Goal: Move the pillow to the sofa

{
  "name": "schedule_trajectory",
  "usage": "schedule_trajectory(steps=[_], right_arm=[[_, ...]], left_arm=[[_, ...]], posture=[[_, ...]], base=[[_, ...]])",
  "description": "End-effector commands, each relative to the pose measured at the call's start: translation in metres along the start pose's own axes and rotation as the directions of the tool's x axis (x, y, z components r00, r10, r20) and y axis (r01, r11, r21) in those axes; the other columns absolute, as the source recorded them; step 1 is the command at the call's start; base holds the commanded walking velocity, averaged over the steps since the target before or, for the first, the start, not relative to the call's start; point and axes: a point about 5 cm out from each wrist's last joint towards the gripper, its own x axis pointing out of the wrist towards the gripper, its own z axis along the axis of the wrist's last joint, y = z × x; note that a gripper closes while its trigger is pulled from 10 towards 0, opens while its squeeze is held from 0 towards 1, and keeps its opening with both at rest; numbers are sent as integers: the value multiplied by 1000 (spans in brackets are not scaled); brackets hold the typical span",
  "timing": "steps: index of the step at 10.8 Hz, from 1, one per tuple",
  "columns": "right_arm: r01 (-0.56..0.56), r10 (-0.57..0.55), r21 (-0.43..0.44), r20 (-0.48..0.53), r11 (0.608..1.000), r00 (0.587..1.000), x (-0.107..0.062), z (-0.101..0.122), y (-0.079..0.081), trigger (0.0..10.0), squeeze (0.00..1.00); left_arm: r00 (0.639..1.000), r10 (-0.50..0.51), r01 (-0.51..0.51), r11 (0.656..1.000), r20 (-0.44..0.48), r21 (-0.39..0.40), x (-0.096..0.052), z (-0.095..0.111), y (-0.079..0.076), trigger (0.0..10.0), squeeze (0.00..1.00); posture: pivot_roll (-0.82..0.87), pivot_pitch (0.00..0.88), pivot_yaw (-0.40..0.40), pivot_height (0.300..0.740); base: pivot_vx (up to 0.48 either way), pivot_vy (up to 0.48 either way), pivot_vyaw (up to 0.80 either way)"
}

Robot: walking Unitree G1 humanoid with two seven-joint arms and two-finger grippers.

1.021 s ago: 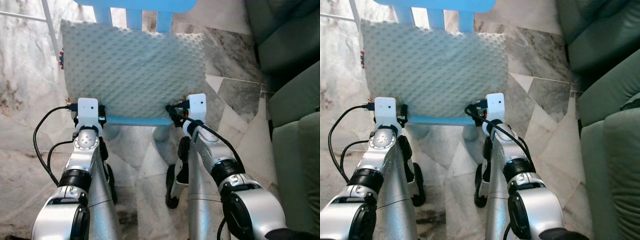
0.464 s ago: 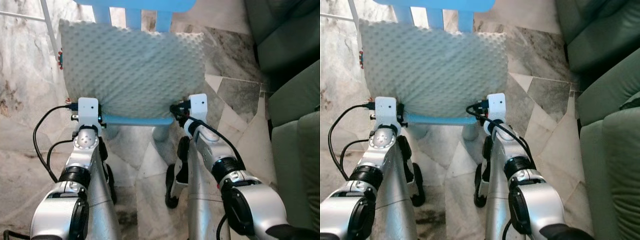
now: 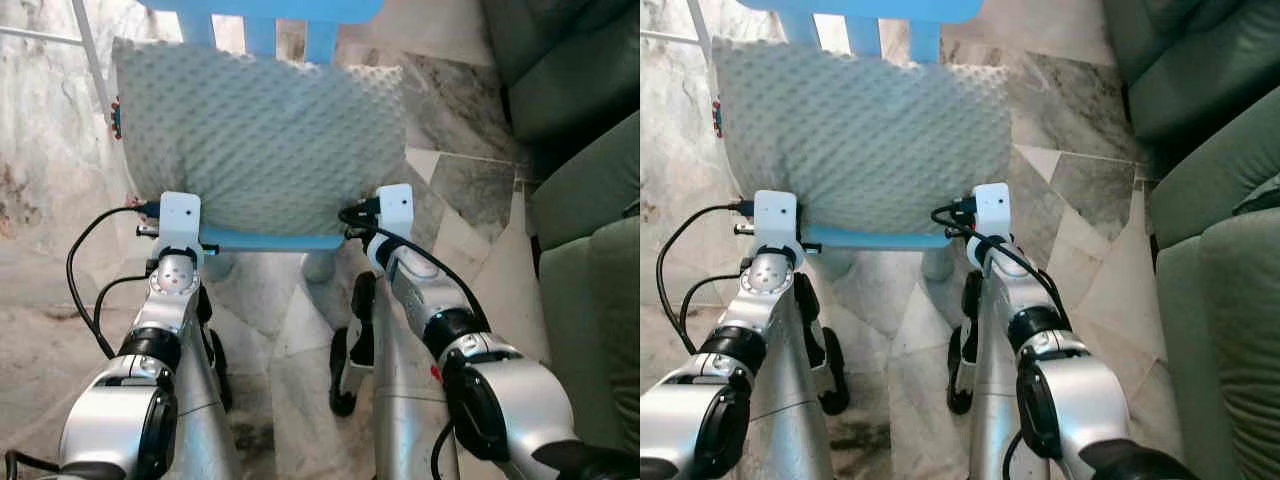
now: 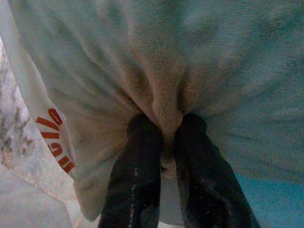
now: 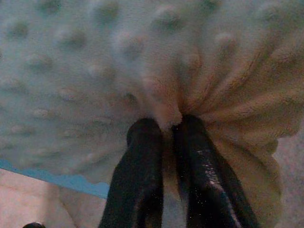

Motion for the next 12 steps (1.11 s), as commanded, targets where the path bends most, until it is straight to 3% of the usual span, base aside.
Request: schedule_trajectory(steps=[1, 4, 6, 8, 10, 12], right_arm=[[12, -11, 21, -54, 1000, 998, -3, -12, -3, 0, 0], [7, -7, 23, -14, 1000, 1000, -2, -4, -4, 0, 0], [42, -44, 27, 45, 999, 998, -8, -3, -16, 0, 0], [77, -76, -1, 147, 997, 986, -21, 1, -33, 0, 0], [139, -134, -2, 242, 990, 961, -44, 1, -44, 0, 0], [181, -127, -147, 317, 973, 940, -73, -5, -40, 0, 0]], left_arm=[[1000, 0, 1, 1000, -25, 29, -1, -7, 2, 0, 0], [994, 87, -89, 995, 63, 35, 2, 8, 9, 0, 0], [986, 115, -118, 993, 121, 17, -6, 7, 12, 0, 0], [973, 120, -122, 993, 196, -2, -19, 9, 16, 0, 0], [956, 103, -113, 993, 276, 20, -41, 16, 26, 0, 0], [961, 99, -112, 993, 258, 35, -68, 11, 34, 0, 0]], posture=[[21, 359, -133, 506], [31, 268, -135, 506], [35, 195, -123, 506], [39, 135, -97, 506], [41, 82, -68, 506], [40, 53, -60, 506]], base=[[0, 0, 0], [0, 0, 0], [0, 0, 0], [0, 0, 0], [0, 0, 0], [0, 0, 0]])
